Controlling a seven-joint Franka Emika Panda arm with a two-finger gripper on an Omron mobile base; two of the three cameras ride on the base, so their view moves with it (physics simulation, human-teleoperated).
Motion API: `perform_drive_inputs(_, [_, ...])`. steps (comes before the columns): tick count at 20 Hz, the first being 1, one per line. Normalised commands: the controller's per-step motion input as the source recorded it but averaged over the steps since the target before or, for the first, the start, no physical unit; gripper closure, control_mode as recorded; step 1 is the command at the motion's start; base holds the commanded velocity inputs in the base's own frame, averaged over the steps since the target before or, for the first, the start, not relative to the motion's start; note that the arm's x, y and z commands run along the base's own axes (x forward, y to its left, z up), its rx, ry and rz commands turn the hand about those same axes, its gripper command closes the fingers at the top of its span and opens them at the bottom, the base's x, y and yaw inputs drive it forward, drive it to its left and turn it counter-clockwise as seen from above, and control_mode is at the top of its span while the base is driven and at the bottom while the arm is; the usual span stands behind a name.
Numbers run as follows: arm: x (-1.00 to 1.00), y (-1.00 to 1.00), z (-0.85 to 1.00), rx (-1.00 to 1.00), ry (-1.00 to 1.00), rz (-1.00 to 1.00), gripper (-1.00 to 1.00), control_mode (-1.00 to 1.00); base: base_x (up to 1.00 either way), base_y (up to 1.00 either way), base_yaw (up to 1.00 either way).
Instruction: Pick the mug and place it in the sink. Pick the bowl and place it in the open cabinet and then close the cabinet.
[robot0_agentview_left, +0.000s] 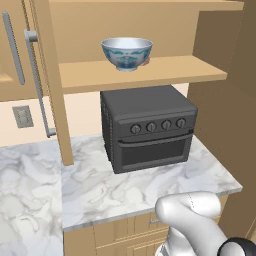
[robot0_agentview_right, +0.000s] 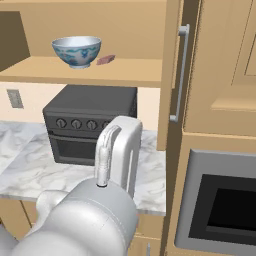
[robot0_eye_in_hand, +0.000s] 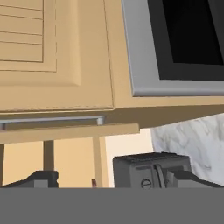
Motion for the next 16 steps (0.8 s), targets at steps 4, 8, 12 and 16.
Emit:
perform_drive_inputs(4, [0.17,-0.23,0.04,0.00,0.00,-0.04,-1.00,-1.00,0.00,0.00,0.00])
perform_drive_inputs(8, [0.08,-0.17,0.06,0.00,0.00,-0.10,-1.00,-1.00,0.00,0.00,0.00])
perform_drive_inputs(12, [0.09,-0.05,0.03,0.00,0.00,-0.16,-1.00,-1.00,0.00,0.00,0.00])
perform_drive_inputs(16, [0.23,0.00,0.05,0.00,0.00,-0.17,-1.00,-1.00,0.00,0.00,0.00])
